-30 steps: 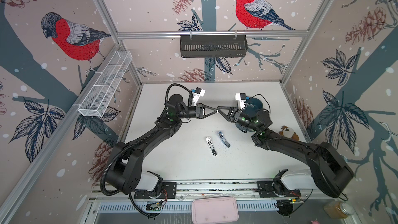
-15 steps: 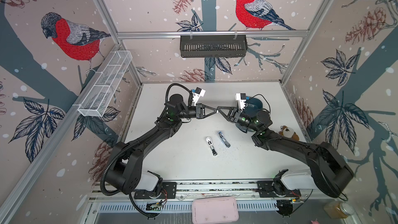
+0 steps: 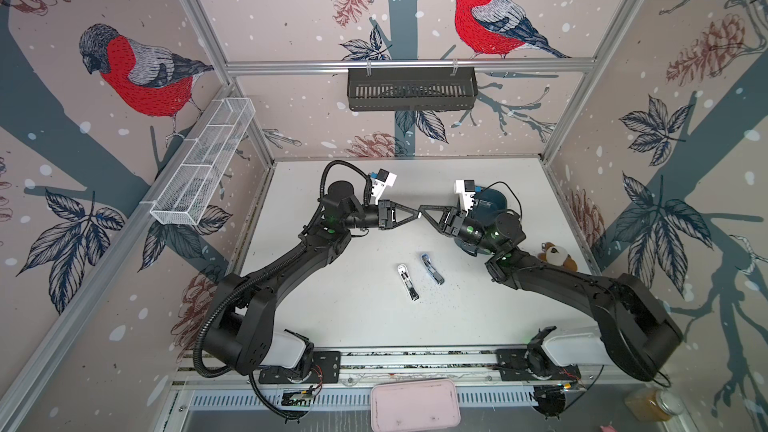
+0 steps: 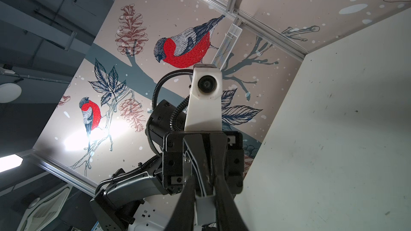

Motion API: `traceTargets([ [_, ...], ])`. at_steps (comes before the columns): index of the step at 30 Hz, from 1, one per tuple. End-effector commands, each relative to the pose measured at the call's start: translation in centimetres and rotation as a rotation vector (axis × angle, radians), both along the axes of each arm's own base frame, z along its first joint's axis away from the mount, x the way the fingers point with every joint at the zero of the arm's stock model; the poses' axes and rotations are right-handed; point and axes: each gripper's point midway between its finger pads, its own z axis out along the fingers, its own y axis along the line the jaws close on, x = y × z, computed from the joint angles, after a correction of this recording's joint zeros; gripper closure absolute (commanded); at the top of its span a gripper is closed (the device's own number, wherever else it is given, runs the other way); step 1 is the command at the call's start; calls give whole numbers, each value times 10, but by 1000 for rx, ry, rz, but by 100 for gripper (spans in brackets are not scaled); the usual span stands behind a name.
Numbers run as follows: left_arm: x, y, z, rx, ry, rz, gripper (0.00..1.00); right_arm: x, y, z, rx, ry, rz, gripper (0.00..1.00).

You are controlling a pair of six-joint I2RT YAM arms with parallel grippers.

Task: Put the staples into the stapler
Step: 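Bring the right gripper's open fingers to the strip held by the left gripper, then close the right gripper on the strip while the left gripper opens and withdraws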

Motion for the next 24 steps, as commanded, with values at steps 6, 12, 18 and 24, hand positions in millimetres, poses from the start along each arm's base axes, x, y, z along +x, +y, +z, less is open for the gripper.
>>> traceTargets([
  [6, 0, 5, 12, -18, -43, 8, 82, -2, -1, 8, 22, -33, 6, 81],
  [12, 2, 19, 4, 0, -26, 48, 82, -1, -1, 3, 1, -28, -2, 81],
  [18, 8, 47, -4, 41, -21, 144, 71, 0, -3, -20, -95, -20, -27, 82],
  [24, -3, 62, -13, 127, -57, 202, 30, 1, -6, -46, -245, -20, -74, 82],
])
